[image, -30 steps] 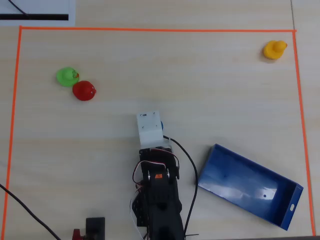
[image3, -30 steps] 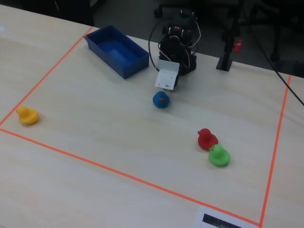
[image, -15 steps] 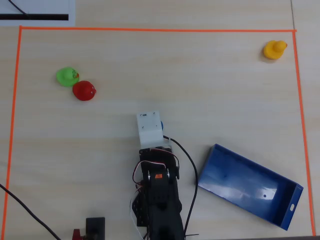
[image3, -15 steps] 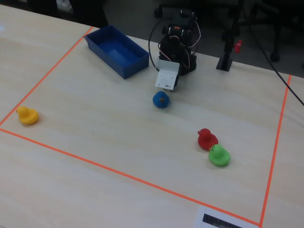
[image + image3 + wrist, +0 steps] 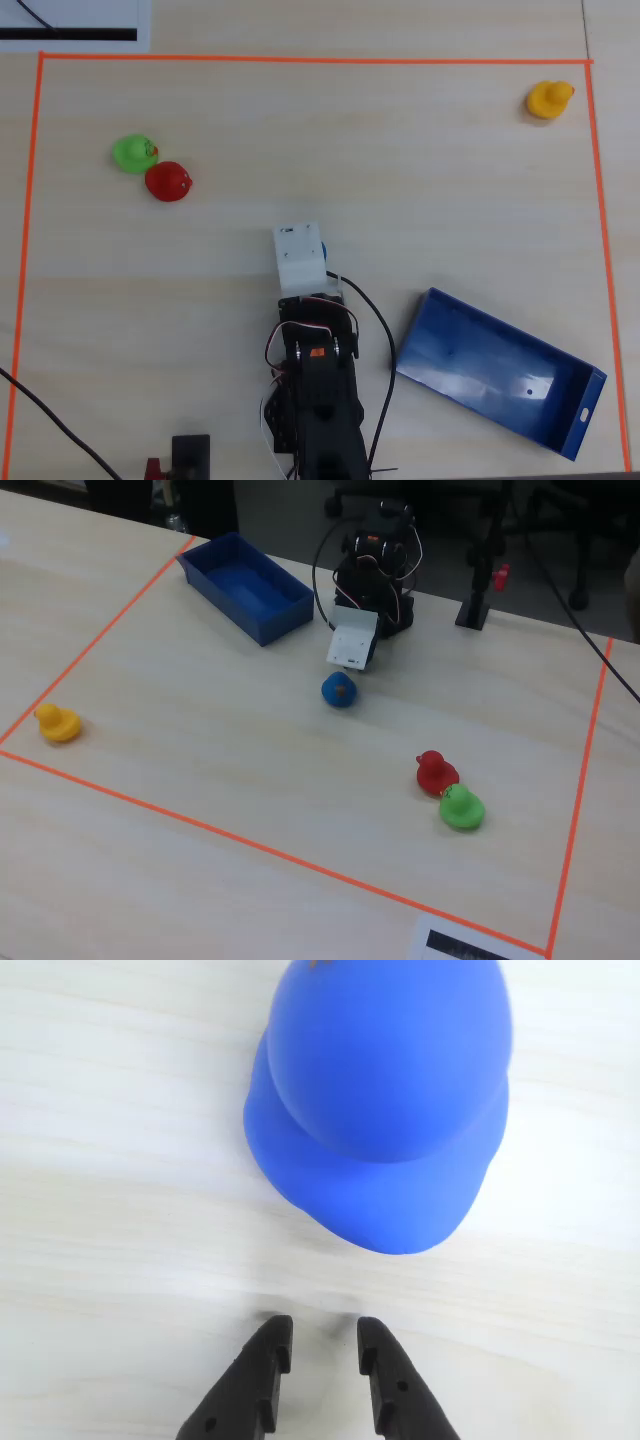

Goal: Grasp red duck and put it into box.

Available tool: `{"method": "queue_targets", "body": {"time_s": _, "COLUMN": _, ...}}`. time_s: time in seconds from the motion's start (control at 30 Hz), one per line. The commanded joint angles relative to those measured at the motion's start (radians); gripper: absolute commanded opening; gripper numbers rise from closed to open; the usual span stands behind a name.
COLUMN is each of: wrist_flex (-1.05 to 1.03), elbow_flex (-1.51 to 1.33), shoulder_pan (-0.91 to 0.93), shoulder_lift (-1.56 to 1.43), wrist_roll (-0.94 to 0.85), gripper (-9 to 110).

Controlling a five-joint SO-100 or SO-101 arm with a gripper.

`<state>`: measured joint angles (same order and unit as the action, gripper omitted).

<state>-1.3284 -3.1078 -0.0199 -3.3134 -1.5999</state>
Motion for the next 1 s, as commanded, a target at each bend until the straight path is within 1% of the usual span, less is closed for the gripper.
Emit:
{"method": "queue_targets", "body": {"time_s": 0.0, "wrist_flex": -0.020, "elbow_flex": -0.003, "shoulder_pan": 0.000, "shoulder_lift": 0.002, "wrist_roll": 0.002, "gripper": 7}}
{"method": "queue_targets", "body": {"time_s": 0.6, "wrist_flex": -0.020, "elbow_flex": -0.003, "shoulder_pan": 0.000, "shoulder_lift": 0.002, "wrist_roll": 0.002, "gripper": 7}}
{"method": "queue_targets", "body": {"time_s": 0.73, "wrist_flex": -0.020, "elbow_flex": -0.003, "shoulder_pan": -0.049, "shoulder_lift": 0.002, "wrist_roll": 0.002, "gripper": 7}}
{"method": "queue_targets", "body": {"time_s": 0.97, "wrist_flex": -0.020, "elbow_flex": -0.003, "shoulder_pan": -0.023, "shoulder_lift": 0.002, "wrist_roll": 0.002, "gripper": 7}}
